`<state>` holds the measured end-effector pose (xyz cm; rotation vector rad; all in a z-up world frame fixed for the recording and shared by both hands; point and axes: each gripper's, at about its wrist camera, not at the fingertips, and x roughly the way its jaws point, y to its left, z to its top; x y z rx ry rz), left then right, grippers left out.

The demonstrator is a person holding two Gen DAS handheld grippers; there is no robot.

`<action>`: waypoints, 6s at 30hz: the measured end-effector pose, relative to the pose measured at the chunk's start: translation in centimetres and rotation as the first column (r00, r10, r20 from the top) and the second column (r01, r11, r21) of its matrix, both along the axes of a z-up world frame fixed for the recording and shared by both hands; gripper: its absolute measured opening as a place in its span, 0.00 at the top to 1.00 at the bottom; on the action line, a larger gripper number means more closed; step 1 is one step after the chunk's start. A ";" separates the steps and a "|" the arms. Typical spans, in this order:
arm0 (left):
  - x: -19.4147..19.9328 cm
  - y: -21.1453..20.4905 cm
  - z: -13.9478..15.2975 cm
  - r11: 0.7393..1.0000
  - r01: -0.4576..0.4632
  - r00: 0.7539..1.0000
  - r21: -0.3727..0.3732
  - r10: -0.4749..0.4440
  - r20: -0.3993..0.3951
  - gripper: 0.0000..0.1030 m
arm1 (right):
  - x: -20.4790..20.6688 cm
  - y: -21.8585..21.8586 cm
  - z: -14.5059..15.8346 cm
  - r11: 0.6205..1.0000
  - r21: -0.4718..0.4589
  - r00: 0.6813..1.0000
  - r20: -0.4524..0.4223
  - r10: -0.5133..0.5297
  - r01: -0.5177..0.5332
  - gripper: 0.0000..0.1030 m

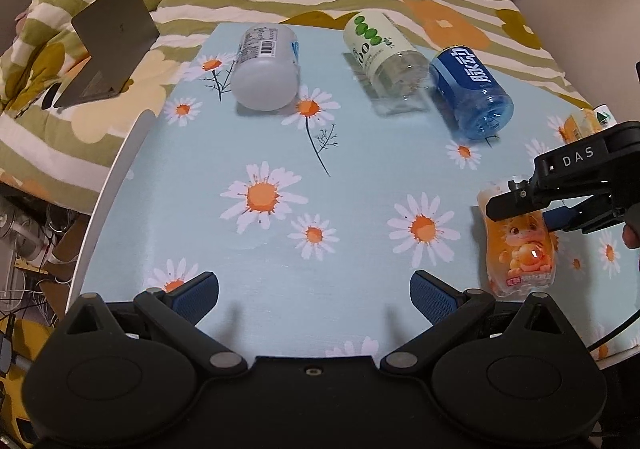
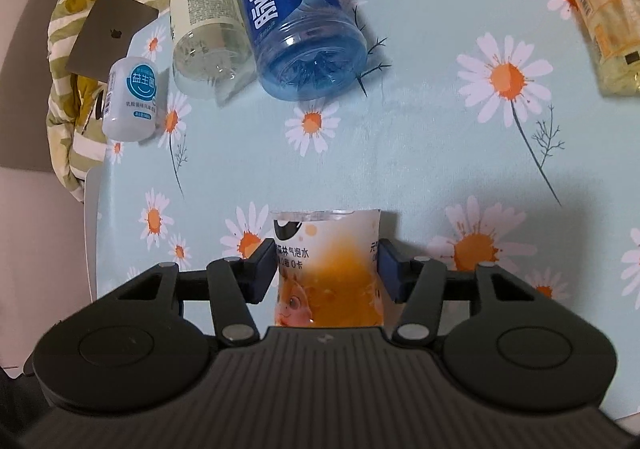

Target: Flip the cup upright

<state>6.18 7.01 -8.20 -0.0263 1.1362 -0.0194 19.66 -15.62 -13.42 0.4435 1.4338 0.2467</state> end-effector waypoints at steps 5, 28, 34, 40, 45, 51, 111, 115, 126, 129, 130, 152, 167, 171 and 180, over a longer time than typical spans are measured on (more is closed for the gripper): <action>0.1 0.3 0.1 1.000 -0.001 1.000 0.002 0.001 0.002 0.00 | 0.0 0.1 0.0 1.000 -0.006 1.000 0.009 0.012 -0.012 0.36; -1.4 1.2 1.2 0.999 0.033 0.996 0.039 -0.036 0.085 0.00 | -8.3 2.0 2.5 0.953 -0.085 0.732 0.661 -0.165 0.292 0.36; -2.8 2.2 0.6 0.997 0.044 0.995 0.061 -0.048 0.083 0.00 | -9.4 4.6 0.6 0.926 -0.162 0.616 0.783 -0.090 0.341 0.36; -3.6 3.1 0.3 0.995 0.047 0.995 0.089 -0.054 0.084 0.00 | -9.7 5.8 -0.6 0.917 -0.186 0.589 0.806 -0.062 0.352 0.35; -3.7 3.1 0.2 0.992 0.064 0.993 0.105 -0.073 0.088 0.00 | -10.2 6.1 -0.9 0.915 -0.187 0.576 0.815 -0.058 0.357 0.34; -3.7 2.6 0.1 0.992 0.081 0.992 0.099 -0.090 0.087 0.00 | -11.2 6.0 -0.7 0.920 -0.201 0.584 0.811 -0.035 0.335 0.34; -4.8 -5.0 8.0 0.991 0.122 0.949 0.062 -0.135 0.285 0.00 | -17.6 -4.3 11.7 0.877 -0.408 0.873 0.486 -0.025 0.252 0.00; -4.9 -5.1 8.3 0.991 0.117 0.947 0.060 -0.130 0.293 0.00 | -17.6 -4.3 11.8 0.879 -0.408 0.872 0.489 -0.017 0.245 0.00; -4.6 -4.8 8.5 0.992 0.110 0.946 0.064 -0.124 0.300 0.00 | -16.8 -3.7 11.7 0.887 -0.397 0.875 0.483 -0.016 0.235 0.00; -4.5 -4.8 8.5 0.992 0.111 0.946 0.065 -0.125 0.300 0.00 | -16.8 -3.6 11.7 0.887 -0.397 0.876 0.482 -0.017 0.235 0.00; -4.5 -4.7 8.5 0.992 0.112 0.945 0.066 -0.127 0.301 0.00 | -16.8 -3.6 11.7 0.887 -0.397 0.876 0.481 -0.017 0.235 0.00; -4.2 -4.6 8.6 0.990 0.120 0.941 0.077 -0.138 0.308 0.00 | -16.7 -3.5 11.7 0.887 -0.395 0.876 0.482 -0.021 0.239 0.00; -4.2 -4.7 8.7 0.990 0.117 0.941 0.083 -0.137 0.310 0.00 | -16.7 -3.4 11.8 0.888 -0.394 0.876 0.483 -0.022 0.239 0.00; -4.3 -4.8 8.6 0.989 0.120 0.940 0.087 -0.141 0.310 0.00 | -16.7 -3.4 11.8 0.888 -0.393 0.875 0.483 -0.022 0.239 0.00; -4.8 -5.1 8.5 0.987 0.121 0.933 0.102 -0.149 0.327 0.00 | -16.6 -3.3 11.9 0.888 -0.393 0.875 0.484 -0.020 0.238 0.00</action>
